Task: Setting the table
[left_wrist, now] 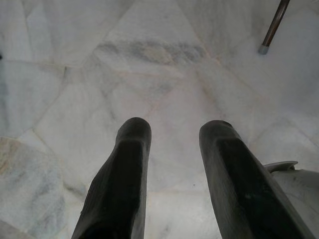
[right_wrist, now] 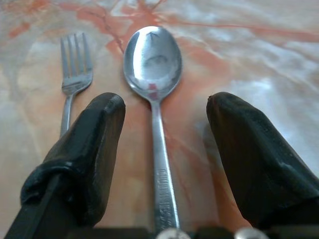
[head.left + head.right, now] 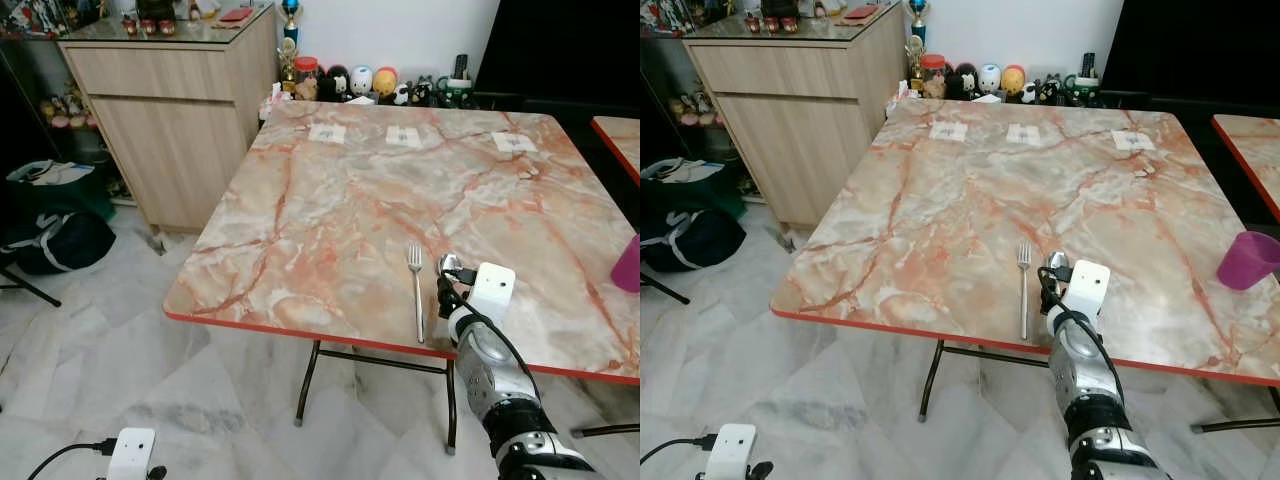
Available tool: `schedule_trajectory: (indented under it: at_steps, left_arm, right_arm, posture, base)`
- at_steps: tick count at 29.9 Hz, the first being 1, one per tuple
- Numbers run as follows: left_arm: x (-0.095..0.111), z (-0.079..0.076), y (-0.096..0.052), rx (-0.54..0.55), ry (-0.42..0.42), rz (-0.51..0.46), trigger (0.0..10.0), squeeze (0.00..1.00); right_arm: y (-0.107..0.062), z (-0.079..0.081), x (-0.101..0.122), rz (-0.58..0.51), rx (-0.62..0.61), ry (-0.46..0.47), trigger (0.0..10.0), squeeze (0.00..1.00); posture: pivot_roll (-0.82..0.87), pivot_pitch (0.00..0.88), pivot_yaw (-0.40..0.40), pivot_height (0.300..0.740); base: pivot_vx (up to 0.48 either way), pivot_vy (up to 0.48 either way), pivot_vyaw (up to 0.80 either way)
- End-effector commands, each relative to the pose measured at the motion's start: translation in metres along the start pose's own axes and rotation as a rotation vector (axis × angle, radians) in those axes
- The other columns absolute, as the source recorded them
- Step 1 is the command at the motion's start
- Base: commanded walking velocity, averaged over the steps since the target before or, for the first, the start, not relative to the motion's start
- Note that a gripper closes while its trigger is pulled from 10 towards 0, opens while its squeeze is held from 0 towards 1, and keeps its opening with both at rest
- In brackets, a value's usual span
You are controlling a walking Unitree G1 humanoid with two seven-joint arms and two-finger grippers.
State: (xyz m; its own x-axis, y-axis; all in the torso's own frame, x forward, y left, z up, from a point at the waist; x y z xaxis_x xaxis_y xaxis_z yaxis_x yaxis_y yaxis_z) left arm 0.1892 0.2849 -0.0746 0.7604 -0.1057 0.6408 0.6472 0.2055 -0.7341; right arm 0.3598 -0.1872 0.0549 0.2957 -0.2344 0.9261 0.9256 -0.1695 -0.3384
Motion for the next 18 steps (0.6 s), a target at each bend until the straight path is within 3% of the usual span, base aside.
schedule_trajectory:
  at_steps: [1, 18]
  left_arm:
    - [-0.0029, 0.0003, -0.0005, -0.002, 0.005, 0.013, 10.0, 0.00]
    - [-0.0031, 0.0001, -0.0006, -0.002, 0.001, 0.012, 10.0, 0.00]
  right_arm:
    - [0.0026, 0.0051, 0.0047, -0.006, 0.019, 0.009, 10.0, 0.00]
    - [0.0072, 0.0070, 0.0048, 0.035, 0.024, -0.030, 10.0, 0.00]
  posture:
    - [0.09, 0.022, -0.002, 0.740]
    - [0.10, 0.024, -0.005, 0.740]
  base:
    - [0.000, 0.000, 0.00]
    - [0.000, 0.000, 0.00]
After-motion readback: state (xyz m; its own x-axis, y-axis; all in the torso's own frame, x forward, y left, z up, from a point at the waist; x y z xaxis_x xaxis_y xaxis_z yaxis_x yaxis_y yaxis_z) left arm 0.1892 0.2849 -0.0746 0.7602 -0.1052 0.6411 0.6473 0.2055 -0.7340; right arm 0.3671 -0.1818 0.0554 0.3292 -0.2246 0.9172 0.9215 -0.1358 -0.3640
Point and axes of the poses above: a point about 5 cm out from each wrist's last joint towards the gripper, its own y axis pointing out of the wrist towards the gripper, its own x axis along the axis of the wrist's last joint, z = x × y, the point moved 2 cm from there along y, pointing out of the wrist towards the gripper
